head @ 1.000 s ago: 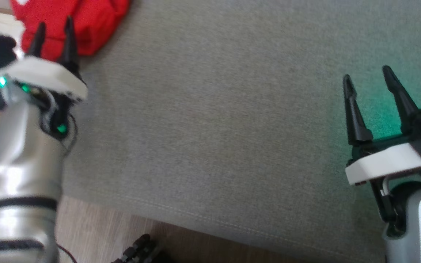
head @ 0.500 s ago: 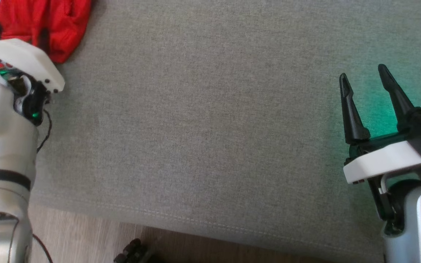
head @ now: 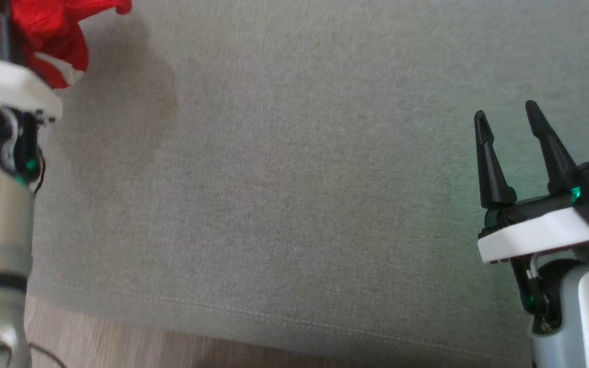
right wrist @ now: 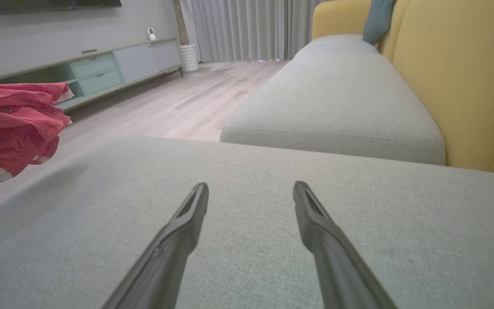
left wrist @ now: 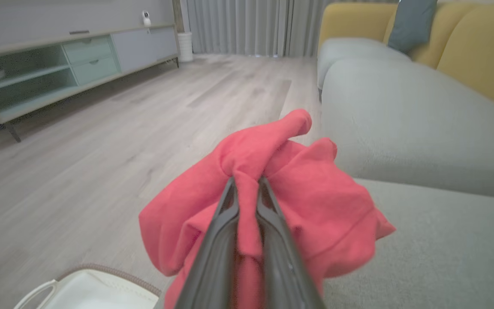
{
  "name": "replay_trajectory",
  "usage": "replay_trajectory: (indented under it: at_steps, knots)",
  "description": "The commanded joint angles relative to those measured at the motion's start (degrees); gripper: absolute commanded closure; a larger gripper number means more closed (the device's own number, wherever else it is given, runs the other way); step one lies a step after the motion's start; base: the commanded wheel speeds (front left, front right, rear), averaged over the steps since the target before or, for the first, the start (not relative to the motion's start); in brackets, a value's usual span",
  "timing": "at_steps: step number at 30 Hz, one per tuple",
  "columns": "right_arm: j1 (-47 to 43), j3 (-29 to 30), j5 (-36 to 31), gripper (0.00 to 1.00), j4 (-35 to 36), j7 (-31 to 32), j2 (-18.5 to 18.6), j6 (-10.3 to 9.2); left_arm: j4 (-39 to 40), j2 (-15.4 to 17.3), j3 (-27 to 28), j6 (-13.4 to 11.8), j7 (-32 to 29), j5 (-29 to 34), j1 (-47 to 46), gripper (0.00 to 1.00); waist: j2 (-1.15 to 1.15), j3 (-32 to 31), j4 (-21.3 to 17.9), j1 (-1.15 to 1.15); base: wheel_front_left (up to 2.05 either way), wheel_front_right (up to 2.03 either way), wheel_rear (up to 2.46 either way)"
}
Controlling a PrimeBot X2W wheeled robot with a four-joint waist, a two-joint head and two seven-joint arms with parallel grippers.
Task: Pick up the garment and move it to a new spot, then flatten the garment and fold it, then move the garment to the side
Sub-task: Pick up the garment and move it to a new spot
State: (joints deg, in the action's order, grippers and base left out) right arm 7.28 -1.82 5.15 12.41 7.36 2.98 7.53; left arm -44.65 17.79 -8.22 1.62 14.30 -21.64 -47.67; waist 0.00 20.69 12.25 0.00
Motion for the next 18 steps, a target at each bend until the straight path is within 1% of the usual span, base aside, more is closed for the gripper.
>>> replay_trajectory:
  at_steps: [1,2,7,11,15,17,18]
  knots:
    - [-0.6,-1.6,0.1,0.0,2.0,-0.3,-0.1,-0.04,0.8,3.6,1.7,-0.1,0.7,0.5,-0.8,1.0,0.0,-2.0,-1.1,0.0,0.0,0.0,0.0]
    - [-1.4,-1.9,1.1,0.0,1.4,-1.2,-0.1,-0.04,6.6,3.7,2.8,-1.4,0.7,1.2,3.7,1.0,0.0,-4.1,-2.0,0.0,0.0,0.0,0.0]
    - [-3.8,-2.2,3.0,0.0,0.4,-2.8,-0.1,-0.04,20.3,3.5,3.8,-4.2,0.7,2.0,15.5,1.0,0.0,-8.1,-4.5,0.0,0.0,0.0,0.0]
    - [-5.6,-2.0,4.3,0.0,0.1,-3.7,-0.1,-0.04,31.4,2.6,3.3,-6.7,-1.7,2.1,24.8,1.0,0.0,-10.4,-6.8,0.0,0.0,0.0,0.0]
    - [-7.0,-1.9,5.5,0.0,-0.2,-4.3,-0.1,-0.04,41.0,1.1,0.5,-7.9,-5.3,2.5,32.1,1.0,0.0,-11.6,-9.2,0.0,0.0,0.0,0.0]
    - [-7.4,-1.9,5.9,0.0,-0.2,-4.5,-0.1,-0.04,44.0,0.4,-1.5,-7.6,-6.6,2.8,33.8,1.0,0.0,-11.7,-10.5,0.0,0.0,0.0,0.0]
    - [-7.4,-1.9,5.9,0.0,-0.2,-4.5,-0.1,-0.04,44.0,0.4,-1.5,-7.6,-6.6,2.8,33.8,1.0,0.0,-11.7,-10.5,0.0,0.0,0.0,0.0]
